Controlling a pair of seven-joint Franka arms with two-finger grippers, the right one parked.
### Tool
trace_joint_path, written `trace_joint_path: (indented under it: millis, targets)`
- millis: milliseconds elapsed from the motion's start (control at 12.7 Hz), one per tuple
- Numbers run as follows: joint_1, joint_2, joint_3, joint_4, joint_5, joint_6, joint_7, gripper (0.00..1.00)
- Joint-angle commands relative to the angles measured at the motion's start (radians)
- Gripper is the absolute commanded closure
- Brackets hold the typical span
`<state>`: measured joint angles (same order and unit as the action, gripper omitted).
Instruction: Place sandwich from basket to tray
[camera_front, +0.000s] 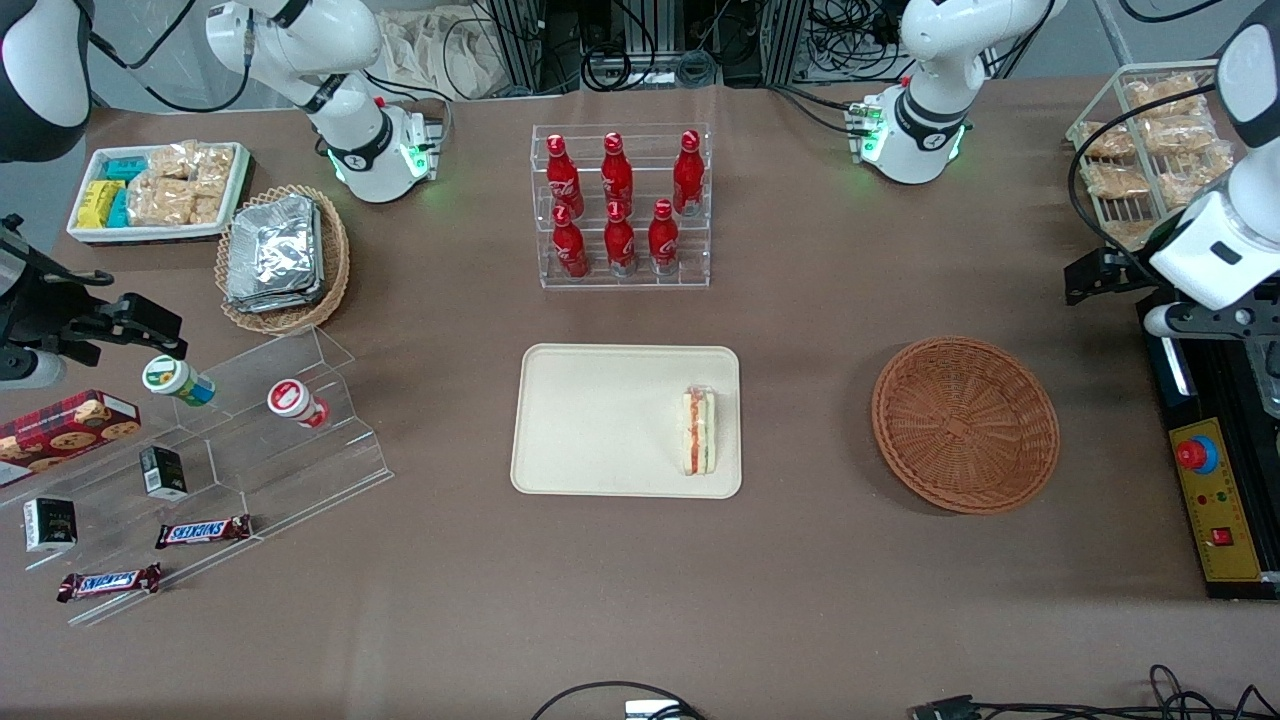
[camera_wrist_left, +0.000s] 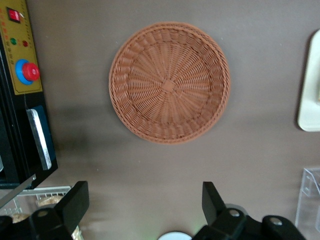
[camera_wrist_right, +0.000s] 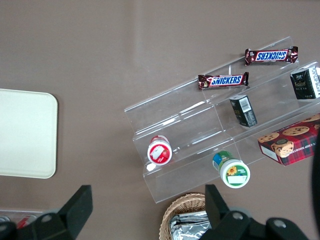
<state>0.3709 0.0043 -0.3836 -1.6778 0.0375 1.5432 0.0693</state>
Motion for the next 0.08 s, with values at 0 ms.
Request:
trace_joint_path:
  millis: [0]
  targets:
    - [-0.013,0.12,-0.015,0.157,0.001,-0.083,0.003,0.0]
